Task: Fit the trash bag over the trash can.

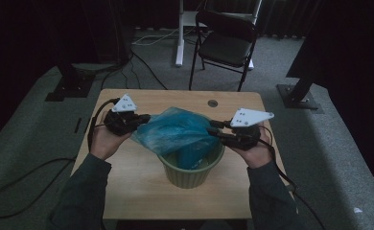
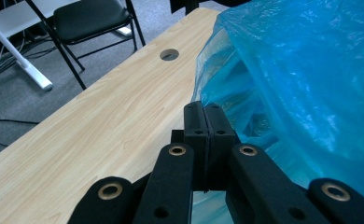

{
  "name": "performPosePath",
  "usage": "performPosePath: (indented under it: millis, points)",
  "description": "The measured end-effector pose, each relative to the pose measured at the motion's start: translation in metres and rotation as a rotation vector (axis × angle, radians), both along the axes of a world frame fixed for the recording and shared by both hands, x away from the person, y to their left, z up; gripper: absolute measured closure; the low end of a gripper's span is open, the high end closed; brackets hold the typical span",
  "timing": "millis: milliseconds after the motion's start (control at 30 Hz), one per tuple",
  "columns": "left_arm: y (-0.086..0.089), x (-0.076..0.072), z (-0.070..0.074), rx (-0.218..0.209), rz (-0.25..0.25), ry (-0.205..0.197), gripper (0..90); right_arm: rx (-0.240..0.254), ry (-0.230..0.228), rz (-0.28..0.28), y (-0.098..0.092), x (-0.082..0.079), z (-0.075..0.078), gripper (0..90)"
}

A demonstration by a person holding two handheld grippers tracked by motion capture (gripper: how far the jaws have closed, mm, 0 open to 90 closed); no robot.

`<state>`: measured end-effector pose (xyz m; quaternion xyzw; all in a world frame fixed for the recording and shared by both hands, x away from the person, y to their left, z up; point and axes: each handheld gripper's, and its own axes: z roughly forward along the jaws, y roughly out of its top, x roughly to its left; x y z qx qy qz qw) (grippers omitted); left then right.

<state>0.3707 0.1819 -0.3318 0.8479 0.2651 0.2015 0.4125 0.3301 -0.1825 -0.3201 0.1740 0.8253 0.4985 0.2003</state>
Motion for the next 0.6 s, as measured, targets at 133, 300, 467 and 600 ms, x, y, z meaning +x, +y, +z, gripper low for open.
performPosePath:
  millis: [133,300,467,600]
  points:
    - [-0.002,0.000,0.000,-0.001,-0.006,-0.001,89.3,0.014,-0.001,-0.004,0.009,0.008,0.006,68.7]
    - [-0.003,-0.001,0.000,0.003,-0.013,-0.001,89.3,0.004,0.000,-0.005,0.018,0.017,0.009,67.9]
    - [-0.004,-0.001,0.000,-0.003,-0.018,0.000,89.3,-0.016,0.015,-0.019,0.023,0.026,0.005,69.4]
    - [-0.005,-0.002,-0.001,-0.003,-0.016,-0.003,89.3,-0.044,0.037,-0.027,0.025,0.031,0.000,89.5]
